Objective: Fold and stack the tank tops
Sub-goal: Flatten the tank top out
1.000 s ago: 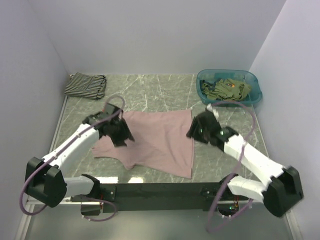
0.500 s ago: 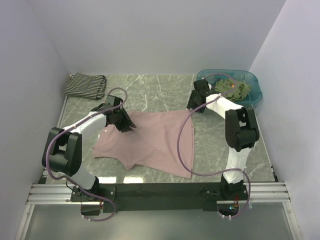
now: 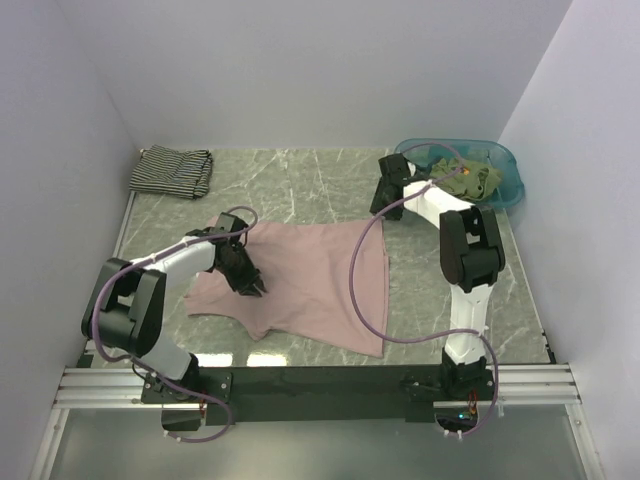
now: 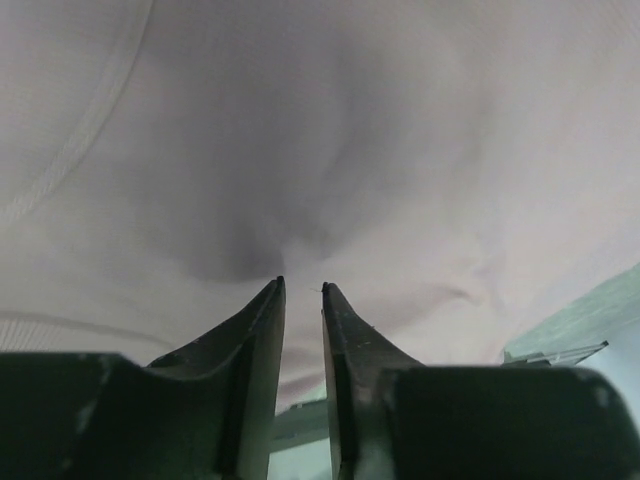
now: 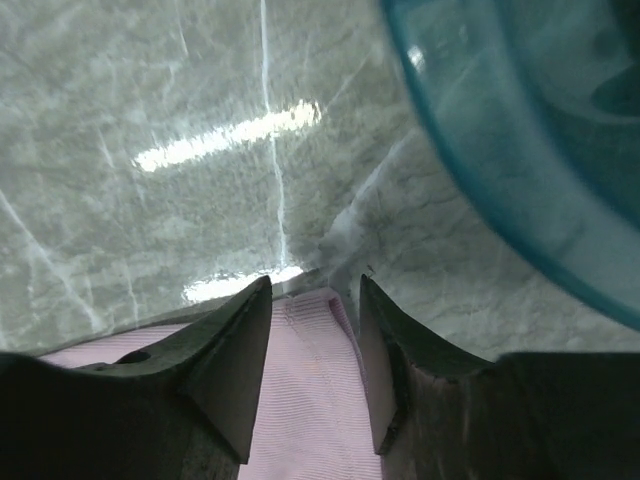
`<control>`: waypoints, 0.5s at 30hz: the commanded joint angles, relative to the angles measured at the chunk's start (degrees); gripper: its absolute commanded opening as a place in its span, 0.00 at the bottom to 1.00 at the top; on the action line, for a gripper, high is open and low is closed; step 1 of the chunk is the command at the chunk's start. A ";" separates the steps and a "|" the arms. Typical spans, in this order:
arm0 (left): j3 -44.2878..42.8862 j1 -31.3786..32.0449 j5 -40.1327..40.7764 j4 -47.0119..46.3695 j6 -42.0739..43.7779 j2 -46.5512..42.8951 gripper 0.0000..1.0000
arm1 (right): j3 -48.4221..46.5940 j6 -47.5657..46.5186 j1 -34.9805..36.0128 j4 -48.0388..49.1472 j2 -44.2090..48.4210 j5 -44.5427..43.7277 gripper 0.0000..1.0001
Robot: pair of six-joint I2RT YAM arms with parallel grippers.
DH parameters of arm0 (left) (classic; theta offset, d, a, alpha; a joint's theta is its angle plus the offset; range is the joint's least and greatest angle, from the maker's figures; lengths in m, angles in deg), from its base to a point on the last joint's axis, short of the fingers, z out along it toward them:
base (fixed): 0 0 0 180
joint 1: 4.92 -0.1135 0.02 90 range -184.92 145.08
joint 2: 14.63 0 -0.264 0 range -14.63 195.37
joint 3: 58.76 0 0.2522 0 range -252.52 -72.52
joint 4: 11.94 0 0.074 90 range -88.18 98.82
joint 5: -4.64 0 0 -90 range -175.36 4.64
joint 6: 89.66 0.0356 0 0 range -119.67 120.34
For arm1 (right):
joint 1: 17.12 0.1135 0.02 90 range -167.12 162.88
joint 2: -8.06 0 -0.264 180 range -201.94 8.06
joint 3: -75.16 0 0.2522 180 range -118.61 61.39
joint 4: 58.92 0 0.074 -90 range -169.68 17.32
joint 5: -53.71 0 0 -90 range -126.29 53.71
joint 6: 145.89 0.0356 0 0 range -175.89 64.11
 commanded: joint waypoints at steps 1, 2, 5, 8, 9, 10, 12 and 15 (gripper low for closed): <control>-1.80 0.17 -0.26 5.66 1.36 -4.80 0.28 | -2.20 0.23 1.43 -1.50 -1.81 -1.58 0.43; -2.58 0.17 -0.61 6.55 2.15 -5.16 0.30 | -2.55 0.32 1.61 -1.76 -2.26 -1.58 0.38; -2.33 0.17 -1.75 8.49 3.47 -6.74 0.36 | -3.43 0.58 1.96 -2.82 -3.31 -2.64 0.20; -0.58 0.17 -4.12 9.28 5.31 -7.36 0.37 | -3.08 0.93 1.96 -3.17 -2.44 -4.48 0.07; -0.05 0.09 -6.05 9.46 5.93 -7.54 0.37 | -2.47 0.93 2.05 -2.82 -1.74 -5.53 0.04; 0.57 0.17 -7.37 9.46 7.24 -7.71 0.36 | -2.20 0.93 2.05 -2.65 -0.43 -6.15 0.04; 1.80 0.17 -8.96 11.12 8.21 -7.80 0.33 | -2.11 0.84 2.22 -2.38 0.90 -7.38 0.02; 1.98 0.17 -8.53 14.45 9.27 -9.38 0.31 | -2.73 0.50 2.31 -2.82 3.53 -10.28 0.00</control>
